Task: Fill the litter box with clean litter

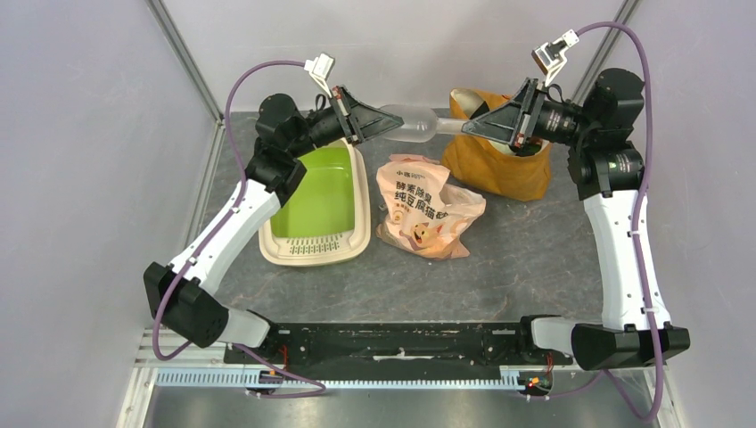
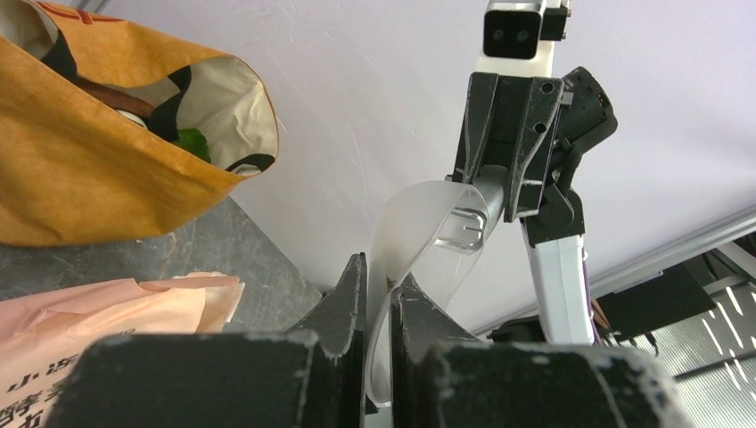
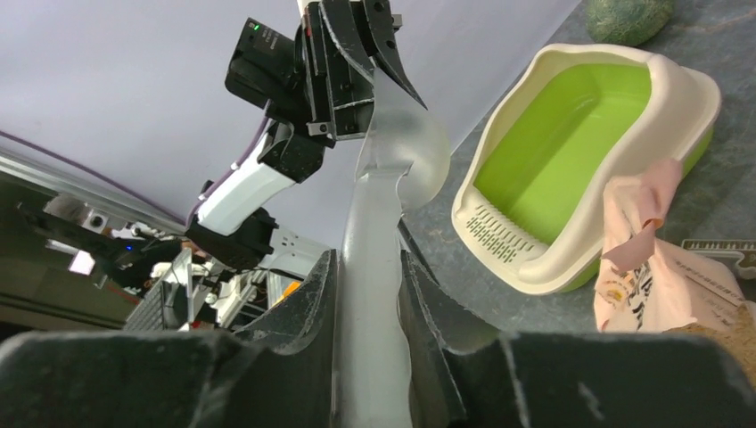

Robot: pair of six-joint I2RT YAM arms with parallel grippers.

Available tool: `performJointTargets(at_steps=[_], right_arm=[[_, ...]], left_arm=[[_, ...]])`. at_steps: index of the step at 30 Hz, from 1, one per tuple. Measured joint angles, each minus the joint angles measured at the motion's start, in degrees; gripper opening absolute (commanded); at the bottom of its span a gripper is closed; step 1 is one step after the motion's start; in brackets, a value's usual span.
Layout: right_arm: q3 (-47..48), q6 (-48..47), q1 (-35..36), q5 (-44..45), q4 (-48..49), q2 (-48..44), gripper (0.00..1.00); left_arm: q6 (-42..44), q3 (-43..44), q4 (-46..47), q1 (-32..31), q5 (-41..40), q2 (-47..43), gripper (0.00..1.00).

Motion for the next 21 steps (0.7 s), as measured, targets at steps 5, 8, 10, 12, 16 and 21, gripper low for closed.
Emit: performJointTargets(at_steps=[5, 8, 10, 12, 16, 21], right_arm=[[0.0, 0.6, -0.1, -0.3, 0.7, 0.0, 0.0], [0.0, 0.6, -0.4, -0.6, 0.7, 0.0, 0.0], [0.0, 0.3, -1.3, -0.7, 0.7, 0.0, 0.0], [0.0, -0.1, -3.5, -0.9, 0.2, 0.0, 0.0], [0.2, -3.6, -10.6, -1.6, -3.3, 0.4, 0.0], [1.6, -11.0, -17.4, -3.3, -12.2, 2.6, 0.0]], left_arm=[[-0.4, -0.1, 0.2, 0.0, 0.2, 0.0, 0.23], [0.7, -0.1, -0.3, 0.0, 0.3, 0.0, 0.61], [3.1, 0.1, -2.2, 0.3, 1.0, 0.0, 0.82], [6.9, 0.5, -4.8, 1.1, 2.7, 0.1, 0.86], [21.5, 6.0, -13.9, 4.6, 8.2, 2.5, 0.87], [57.9, 23.6, -37.2, 7.3, 13.8, 11.6, 0.87]])
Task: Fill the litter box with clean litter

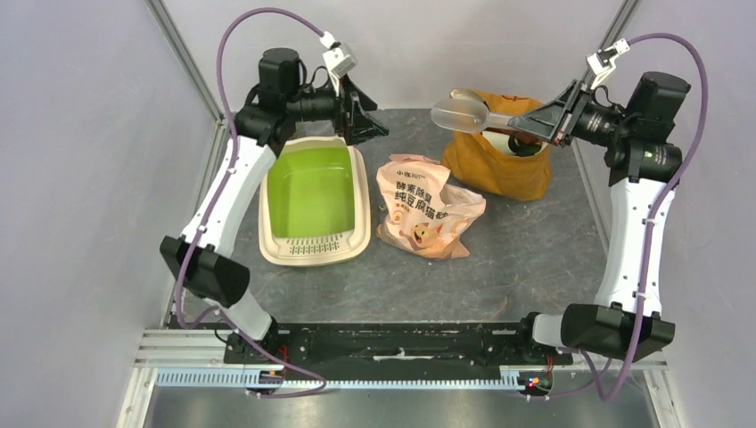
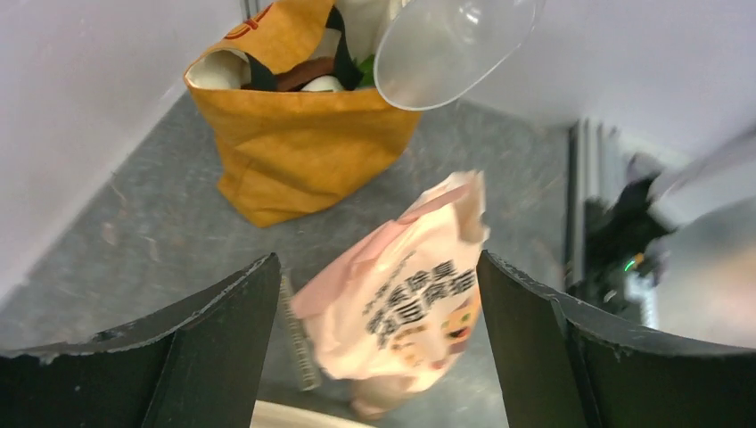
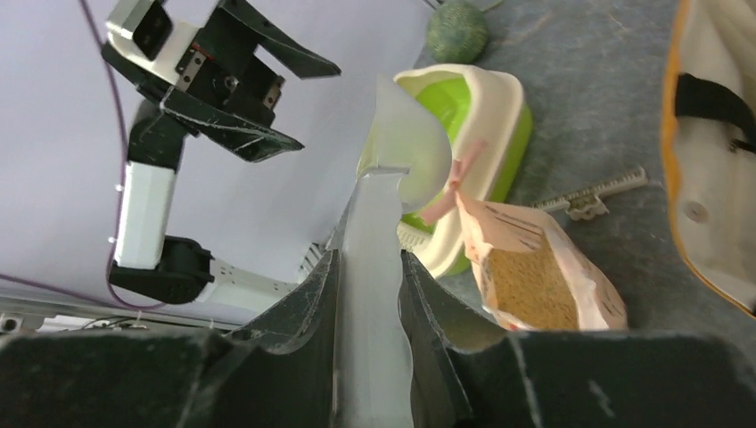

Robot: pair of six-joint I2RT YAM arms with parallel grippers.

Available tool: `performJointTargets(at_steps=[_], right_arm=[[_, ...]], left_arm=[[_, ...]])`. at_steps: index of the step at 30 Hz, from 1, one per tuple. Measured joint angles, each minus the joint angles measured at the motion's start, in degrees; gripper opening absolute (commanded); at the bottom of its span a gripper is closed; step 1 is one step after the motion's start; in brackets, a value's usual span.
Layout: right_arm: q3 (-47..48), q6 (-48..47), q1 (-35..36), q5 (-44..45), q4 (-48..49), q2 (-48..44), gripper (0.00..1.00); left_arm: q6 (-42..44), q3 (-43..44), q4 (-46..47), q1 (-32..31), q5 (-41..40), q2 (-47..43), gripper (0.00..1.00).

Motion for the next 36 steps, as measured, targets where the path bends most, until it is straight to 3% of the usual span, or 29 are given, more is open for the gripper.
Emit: performJointTargets(at_steps=[5, 9, 16, 18, 22, 25, 27, 32, 36], right_arm=[[8.3, -16.1, -3.5, 0.0, -20.8, 3.9, 0.0], [17.6, -32.0, -5.2, 3.2, -40.8, 6.4, 0.0], [19.7, -42.7, -5.6, 9.2, -53.6, 5.9, 0.0], [19.0, -43.5, -5.8, 10.1, -54.6, 5.8, 0.0], [15.6, -44.1, -5.9, 11.5, -55.9, 5.4, 0.0], [14.0, -44.3, -5.9, 12.2, -56.4, 5.4, 0.0], [13.8, -44.4, -5.9, 12.2, -56.7, 5.4, 0.0], [13.1, -45.0, -5.9, 11.3, -56.8, 5.2, 0.0], [12.4, -45.0, -5.9, 11.1, -56.9, 4.2, 0.0]], left_arm=[[26.2, 12.2, -15.3, -1.0, 3.9, 10.2, 0.86], [41.1, 14.9, -22.8, -3.9, 3.9, 16.5, 0.86], [58.2, 14.8, -30.9, -11.1, 2.6, 21.2, 0.83], [60.5, 14.8, -31.4, -12.0, 2.6, 21.4, 0.74], [63.9, 14.8, -32.7, -12.6, 2.1, 21.6, 0.43], [65.8, 14.8, -34.3, -12.8, 1.5, 21.6, 0.12], [67.3, 14.8, -35.9, -13.0, 0.8, 21.6, 0.02], [69.7, 13.9, -38.1, -14.1, -0.6, 20.4, 0.02], [70.1, 8.2, -37.7, -16.0, -2.4, 15.2, 0.02]])
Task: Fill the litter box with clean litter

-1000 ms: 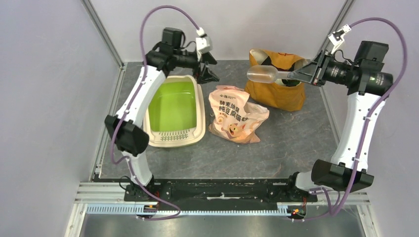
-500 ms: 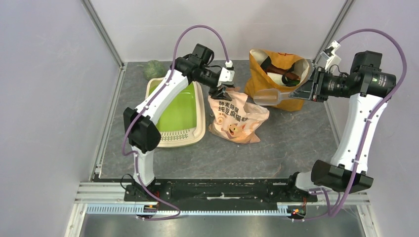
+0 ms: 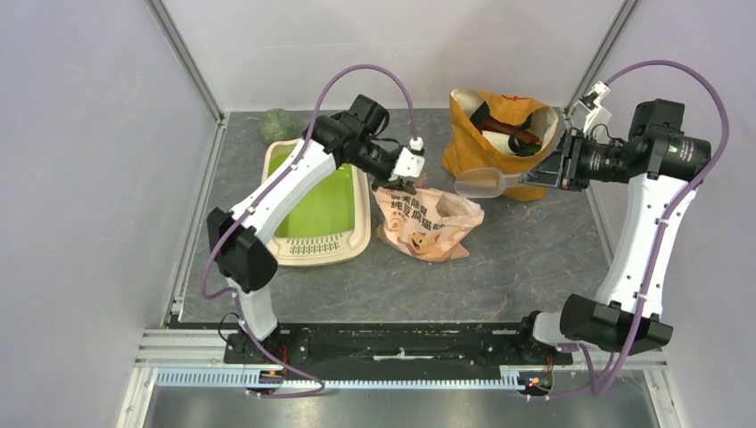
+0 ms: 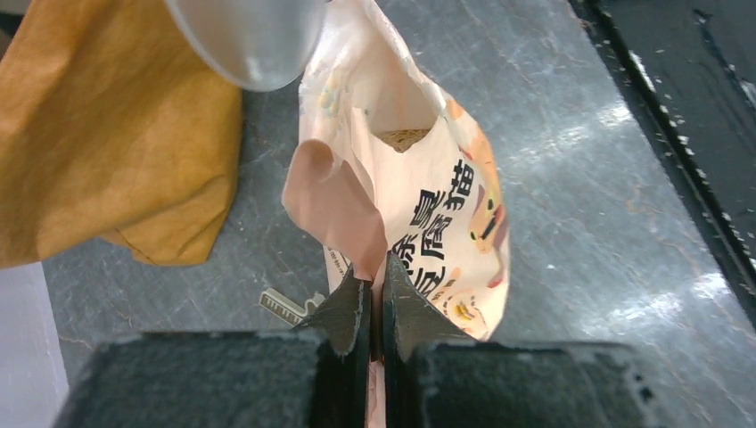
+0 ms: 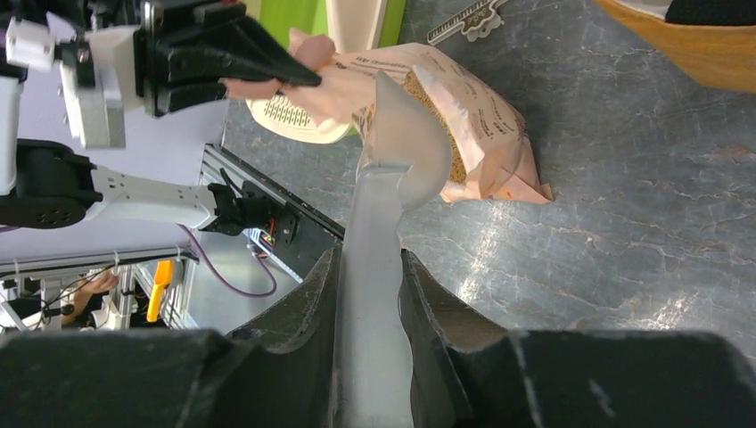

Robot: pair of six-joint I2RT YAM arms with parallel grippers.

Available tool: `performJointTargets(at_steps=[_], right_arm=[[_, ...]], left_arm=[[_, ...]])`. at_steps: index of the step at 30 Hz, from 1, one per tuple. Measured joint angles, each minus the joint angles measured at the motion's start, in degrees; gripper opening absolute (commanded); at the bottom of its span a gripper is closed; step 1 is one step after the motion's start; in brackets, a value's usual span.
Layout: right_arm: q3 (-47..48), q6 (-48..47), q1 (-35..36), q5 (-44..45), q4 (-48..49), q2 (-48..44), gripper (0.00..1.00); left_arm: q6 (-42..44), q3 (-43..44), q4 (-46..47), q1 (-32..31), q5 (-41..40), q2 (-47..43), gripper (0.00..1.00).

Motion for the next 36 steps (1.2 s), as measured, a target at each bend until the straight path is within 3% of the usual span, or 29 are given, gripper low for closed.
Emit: performJointTargets(at_steps=[6, 14, 23, 28, 36], right_arm=[[-4.8, 1.4, 2.2, -0.1, 0.2, -4.8, 0.0], [-18.2, 4.3, 2.9, 0.6, -0.4, -8.2, 0.0], [-18.6, 8.7, 2.9, 3.1, 0.3, -9.3, 0.0], [-22.3, 13.1, 4.7, 4.2, 5.9, -8.3, 0.0], [-29.9, 21.3, 14.1, 11.2, 17.8, -8.4, 0.0]], left_arm=[[-0.7, -5.2, -0.7, -4.0, -4.2, -7.2, 0.02], [-4.0, -7.9, 3.4, -4.2, -6.4, -8.2, 0.02], [-6.2, -8.0, 4.4, -4.3, -6.5, -8.2, 0.02], [-6.4, -8.5, 4.5, -5.0, -7.1, -9.1, 0.02], [-7.5, -9.5, 4.3, -6.6, -8.9, -10.4, 0.02]])
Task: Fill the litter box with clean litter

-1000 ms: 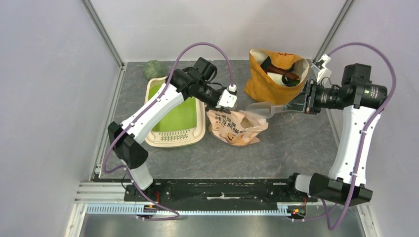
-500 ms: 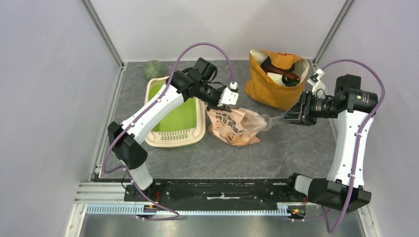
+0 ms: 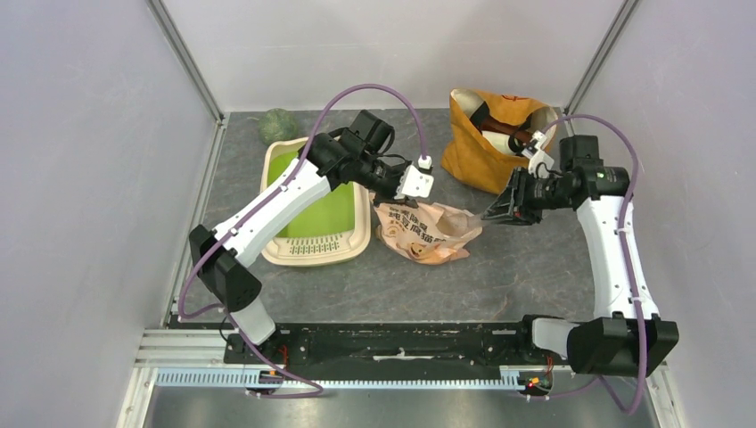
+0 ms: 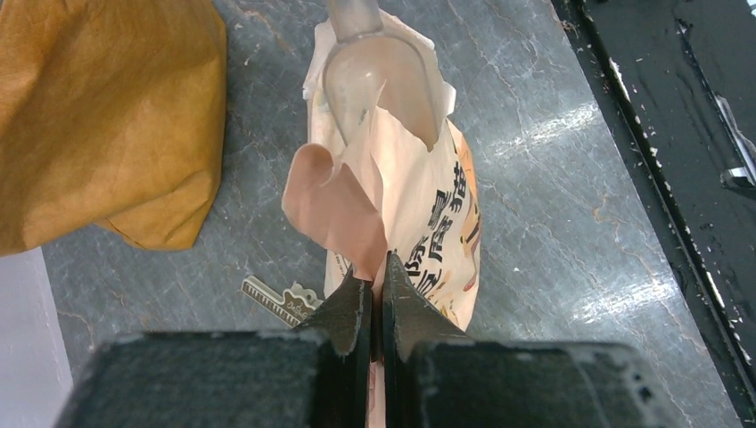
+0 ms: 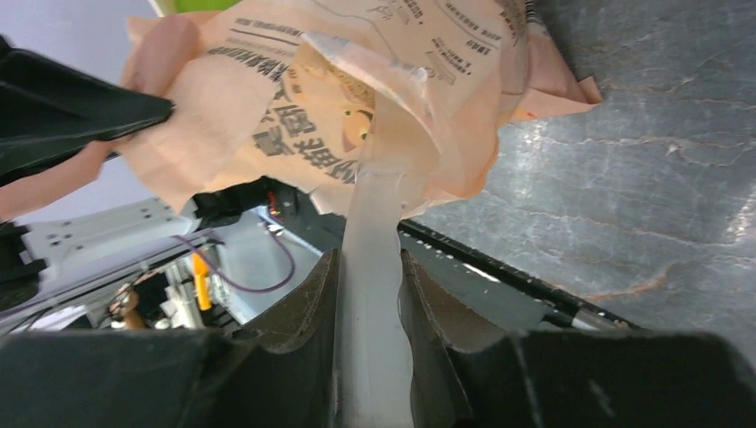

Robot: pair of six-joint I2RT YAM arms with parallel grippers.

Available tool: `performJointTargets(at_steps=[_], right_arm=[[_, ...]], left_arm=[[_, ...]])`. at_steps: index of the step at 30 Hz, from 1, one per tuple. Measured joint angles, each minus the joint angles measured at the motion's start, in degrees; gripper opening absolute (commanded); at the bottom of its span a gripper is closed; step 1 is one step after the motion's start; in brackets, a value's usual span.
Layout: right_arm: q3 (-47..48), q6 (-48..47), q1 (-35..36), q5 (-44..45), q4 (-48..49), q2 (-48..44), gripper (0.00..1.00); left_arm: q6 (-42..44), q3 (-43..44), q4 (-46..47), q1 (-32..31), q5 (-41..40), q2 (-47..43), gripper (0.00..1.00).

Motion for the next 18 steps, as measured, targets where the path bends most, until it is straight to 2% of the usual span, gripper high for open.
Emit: performJointTargets(at_steps=[10, 13, 18], right_arm=[[-7.6, 7.2, 12.0, 11.7, 12.7, -1.4, 0.0], [-9.4, 8.9, 14.0, 12.2, 16.3, -0.5, 0.0], [-14.6, 13.4, 14.5, 7.9, 24.4, 2.6, 0.0]], left_arm=[[-2.2, -0.9, 2.2, 0.0, -0.7, -0.3, 0.02], [-2.5, -0.9, 2.3, 0.0, -1.0, -0.3, 0.02], [-2.6, -1.0, 2.5, 0.0, -1.2, -0.3, 0.02]])
